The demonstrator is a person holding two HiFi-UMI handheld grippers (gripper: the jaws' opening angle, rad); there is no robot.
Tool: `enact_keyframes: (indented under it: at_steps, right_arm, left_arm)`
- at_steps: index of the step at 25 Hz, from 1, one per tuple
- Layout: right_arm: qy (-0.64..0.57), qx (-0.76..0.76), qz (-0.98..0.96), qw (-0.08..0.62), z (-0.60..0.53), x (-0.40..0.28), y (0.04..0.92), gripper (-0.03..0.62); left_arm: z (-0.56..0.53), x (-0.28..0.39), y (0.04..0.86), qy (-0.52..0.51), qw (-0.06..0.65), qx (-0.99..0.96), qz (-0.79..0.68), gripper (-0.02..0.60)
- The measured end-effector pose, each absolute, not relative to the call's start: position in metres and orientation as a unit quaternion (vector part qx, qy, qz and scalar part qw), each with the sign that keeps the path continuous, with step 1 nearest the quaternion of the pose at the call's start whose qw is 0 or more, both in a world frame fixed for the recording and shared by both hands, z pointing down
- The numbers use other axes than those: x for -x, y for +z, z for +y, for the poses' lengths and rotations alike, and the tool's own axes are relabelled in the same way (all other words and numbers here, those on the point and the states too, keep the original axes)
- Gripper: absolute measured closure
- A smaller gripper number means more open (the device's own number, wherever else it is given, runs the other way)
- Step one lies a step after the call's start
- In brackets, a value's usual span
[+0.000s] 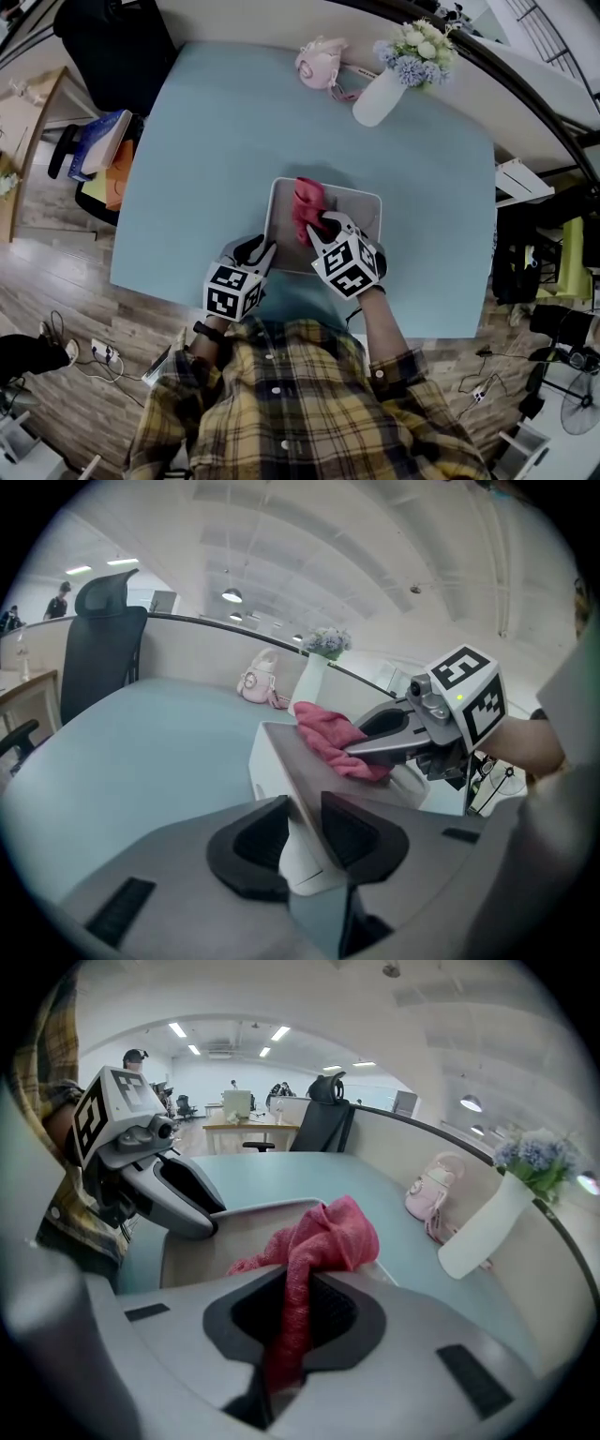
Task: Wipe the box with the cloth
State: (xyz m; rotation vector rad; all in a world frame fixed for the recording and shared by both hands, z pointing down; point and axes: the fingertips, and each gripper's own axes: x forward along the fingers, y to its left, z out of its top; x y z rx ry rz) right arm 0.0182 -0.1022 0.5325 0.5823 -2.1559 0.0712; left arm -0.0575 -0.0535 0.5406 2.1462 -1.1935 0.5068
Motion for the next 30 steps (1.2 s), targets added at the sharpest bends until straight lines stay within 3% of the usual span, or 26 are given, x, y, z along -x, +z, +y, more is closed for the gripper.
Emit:
enact_keyframes:
  at_steps: [30]
  right_arm:
    - [0.105,-0.407,-0.795,0.438,-0.101,-0.189,0.528,0.548]
  left_arm:
    - [-0.052,0.056,0.541,0.194,0.306,-0.817,-0.45,0.472]
